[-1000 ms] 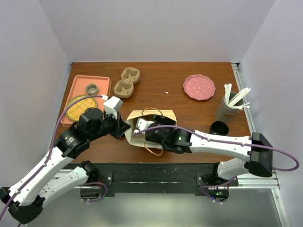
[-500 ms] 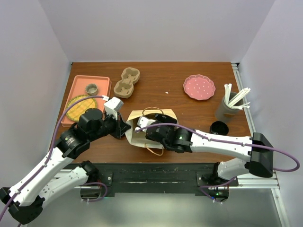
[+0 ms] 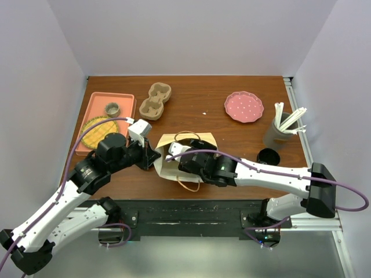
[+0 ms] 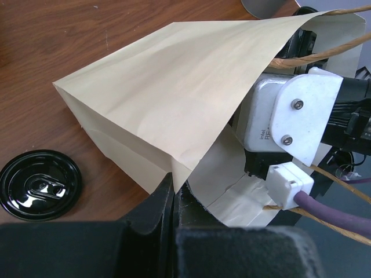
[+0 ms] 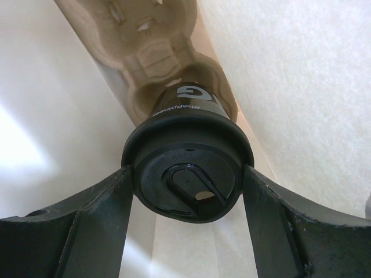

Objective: Pack the takeout coffee

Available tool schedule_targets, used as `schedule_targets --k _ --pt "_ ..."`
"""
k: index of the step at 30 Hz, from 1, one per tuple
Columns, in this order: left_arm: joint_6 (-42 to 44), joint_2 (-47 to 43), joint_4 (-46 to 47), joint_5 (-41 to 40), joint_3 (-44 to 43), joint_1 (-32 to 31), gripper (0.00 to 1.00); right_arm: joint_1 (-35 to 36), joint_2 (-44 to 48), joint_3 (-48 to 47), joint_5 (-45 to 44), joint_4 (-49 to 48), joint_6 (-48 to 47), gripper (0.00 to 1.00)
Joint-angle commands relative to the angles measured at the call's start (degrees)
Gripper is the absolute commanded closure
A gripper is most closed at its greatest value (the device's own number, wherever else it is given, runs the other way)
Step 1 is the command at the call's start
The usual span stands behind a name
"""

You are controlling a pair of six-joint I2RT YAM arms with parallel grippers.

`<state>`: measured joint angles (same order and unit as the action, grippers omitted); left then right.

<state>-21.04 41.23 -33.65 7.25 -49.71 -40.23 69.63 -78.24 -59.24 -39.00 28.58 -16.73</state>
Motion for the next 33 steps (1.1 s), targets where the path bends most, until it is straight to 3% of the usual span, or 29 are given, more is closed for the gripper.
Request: schedule_targets --k 1,25,33 --pt "1.79 -0.28 2.01 0.05 0.76 -0.11 1.0 -0.72 2.83 -1.49 1.65 -2.47 1.79 0.64" --pt "3.11 -0.89 3.85 2.24 1.63 -0.11 1.0 -4.32 -2.89 -1.67 5.87 -11.17 -2.34 0.64" --pt "3.46 -1.59 3.24 2.42 1.81 -0.2 1.0 -5.29 -4.47 -1.93 4.64 -9.95 -1.73 0.64"
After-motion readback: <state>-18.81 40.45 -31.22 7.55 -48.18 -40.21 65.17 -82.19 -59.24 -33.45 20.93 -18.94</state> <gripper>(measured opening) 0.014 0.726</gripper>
